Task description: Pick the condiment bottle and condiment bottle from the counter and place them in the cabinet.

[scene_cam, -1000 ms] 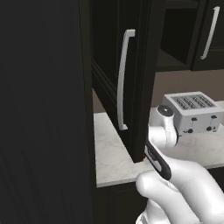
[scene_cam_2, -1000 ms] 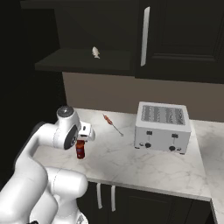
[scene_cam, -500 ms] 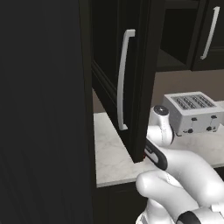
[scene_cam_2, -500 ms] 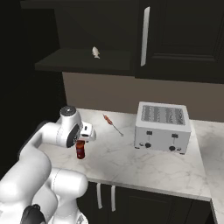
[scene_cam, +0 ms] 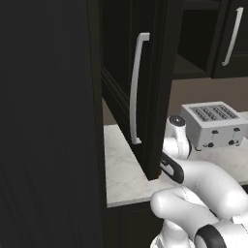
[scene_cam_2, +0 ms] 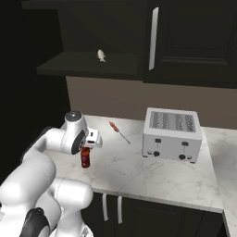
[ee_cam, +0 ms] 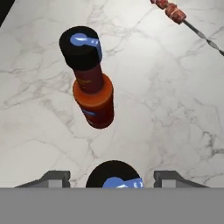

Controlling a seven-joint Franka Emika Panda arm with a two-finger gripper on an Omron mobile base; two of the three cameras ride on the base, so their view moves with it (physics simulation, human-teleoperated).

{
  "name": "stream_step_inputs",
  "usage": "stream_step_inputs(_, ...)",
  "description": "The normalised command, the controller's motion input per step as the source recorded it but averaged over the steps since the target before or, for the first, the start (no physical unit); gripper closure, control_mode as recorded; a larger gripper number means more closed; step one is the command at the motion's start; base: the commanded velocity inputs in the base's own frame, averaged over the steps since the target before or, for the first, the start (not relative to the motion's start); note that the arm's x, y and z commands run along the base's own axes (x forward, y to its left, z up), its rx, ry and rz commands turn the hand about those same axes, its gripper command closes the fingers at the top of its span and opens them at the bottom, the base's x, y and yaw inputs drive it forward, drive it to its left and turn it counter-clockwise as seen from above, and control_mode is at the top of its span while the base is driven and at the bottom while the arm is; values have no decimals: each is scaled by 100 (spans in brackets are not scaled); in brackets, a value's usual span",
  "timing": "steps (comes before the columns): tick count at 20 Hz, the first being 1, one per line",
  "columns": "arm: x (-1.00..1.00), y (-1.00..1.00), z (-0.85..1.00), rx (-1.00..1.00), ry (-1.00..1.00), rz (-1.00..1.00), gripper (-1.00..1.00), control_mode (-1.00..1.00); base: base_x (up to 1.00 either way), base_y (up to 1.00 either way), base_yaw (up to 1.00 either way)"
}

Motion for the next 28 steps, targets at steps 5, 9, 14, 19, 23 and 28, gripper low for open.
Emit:
stream_step_inputs(5,-6,0,1,0,-2,0,100,-100,0,0,0)
stream_step_inputs(9,-10,0,24,0,-3,0,100,-100,0,0,0)
stream_step_inputs(14,-10,0,52,0,-6,0,100,-100,0,0,0)
stream_step_inputs(19,-15,0,70,0,-10,0,100,-100,0,0,0)
stream_step_inputs(23,-22,0,73,0,-10,0,100,-100,0,0,0)
stream_step_inputs(28,-28,0,71,0,-8,0,100,-100,0,0,0)
